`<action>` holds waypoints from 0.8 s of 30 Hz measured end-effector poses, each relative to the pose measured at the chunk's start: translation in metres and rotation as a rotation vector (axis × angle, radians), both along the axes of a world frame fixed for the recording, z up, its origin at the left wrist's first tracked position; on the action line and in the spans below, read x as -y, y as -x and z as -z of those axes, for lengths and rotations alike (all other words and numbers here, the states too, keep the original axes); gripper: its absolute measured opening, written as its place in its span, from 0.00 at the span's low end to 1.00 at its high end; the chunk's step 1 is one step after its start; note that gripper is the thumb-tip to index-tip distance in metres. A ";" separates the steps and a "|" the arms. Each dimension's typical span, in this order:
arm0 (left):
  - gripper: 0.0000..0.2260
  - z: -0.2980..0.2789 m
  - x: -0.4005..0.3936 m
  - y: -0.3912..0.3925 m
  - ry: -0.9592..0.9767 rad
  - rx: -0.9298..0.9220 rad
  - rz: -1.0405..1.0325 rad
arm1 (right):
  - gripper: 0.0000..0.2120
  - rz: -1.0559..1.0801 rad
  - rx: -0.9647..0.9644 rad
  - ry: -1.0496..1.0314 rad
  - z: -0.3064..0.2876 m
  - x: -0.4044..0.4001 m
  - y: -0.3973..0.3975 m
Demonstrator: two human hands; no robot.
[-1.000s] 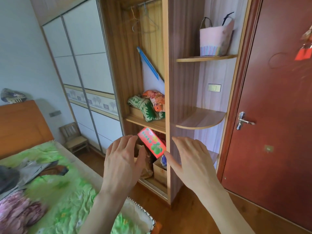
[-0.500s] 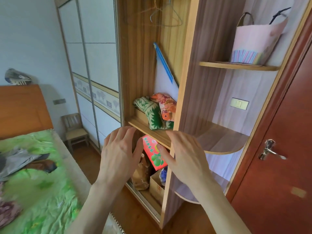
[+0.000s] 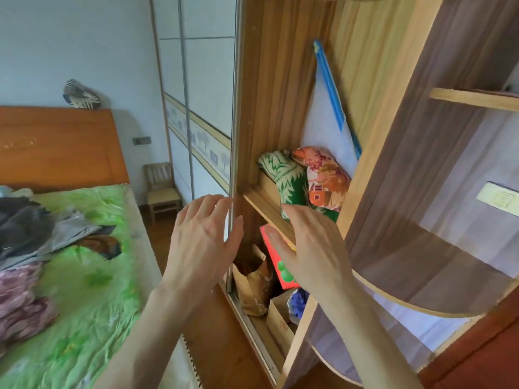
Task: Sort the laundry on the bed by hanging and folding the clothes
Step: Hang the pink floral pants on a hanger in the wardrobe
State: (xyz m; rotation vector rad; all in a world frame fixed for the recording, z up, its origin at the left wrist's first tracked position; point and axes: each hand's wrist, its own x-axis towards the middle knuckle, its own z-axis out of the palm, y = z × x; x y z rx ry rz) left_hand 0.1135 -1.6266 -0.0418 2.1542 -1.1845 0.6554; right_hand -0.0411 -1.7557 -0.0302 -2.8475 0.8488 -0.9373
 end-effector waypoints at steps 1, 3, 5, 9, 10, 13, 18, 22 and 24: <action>0.15 0.004 0.003 -0.008 -0.002 -0.010 -0.024 | 0.27 -0.028 0.003 0.000 0.001 0.007 -0.012; 0.15 0.012 0.011 -0.025 -0.018 -0.034 -0.073 | 0.27 -0.076 -0.016 -0.001 0.002 0.021 -0.037; 0.17 0.019 0.019 -0.041 -0.028 -0.047 -0.123 | 0.27 -0.130 -0.049 0.001 0.004 0.038 -0.063; 0.18 0.025 0.046 -0.075 -0.018 -0.072 -0.233 | 0.28 -0.226 -0.080 0.015 0.009 0.077 -0.117; 0.17 0.025 0.054 -0.084 -0.013 -0.078 -0.266 | 0.29 -0.248 -0.089 0.015 0.011 0.088 -0.130; 0.17 0.025 0.080 -0.106 -0.027 -0.103 -0.352 | 0.30 -0.326 -0.086 -0.004 0.012 0.122 -0.166; 0.18 0.023 0.118 -0.138 -0.059 -0.115 -0.446 | 0.30 -0.413 -0.021 -0.050 0.006 0.173 -0.212; 0.18 0.025 0.140 -0.158 -0.038 -0.088 -0.481 | 0.31 -0.443 -0.006 -0.063 0.003 0.202 -0.244; 0.18 0.026 0.148 -0.167 -0.038 -0.090 -0.497 | 0.32 -0.448 -0.019 -0.069 -0.001 0.212 -0.264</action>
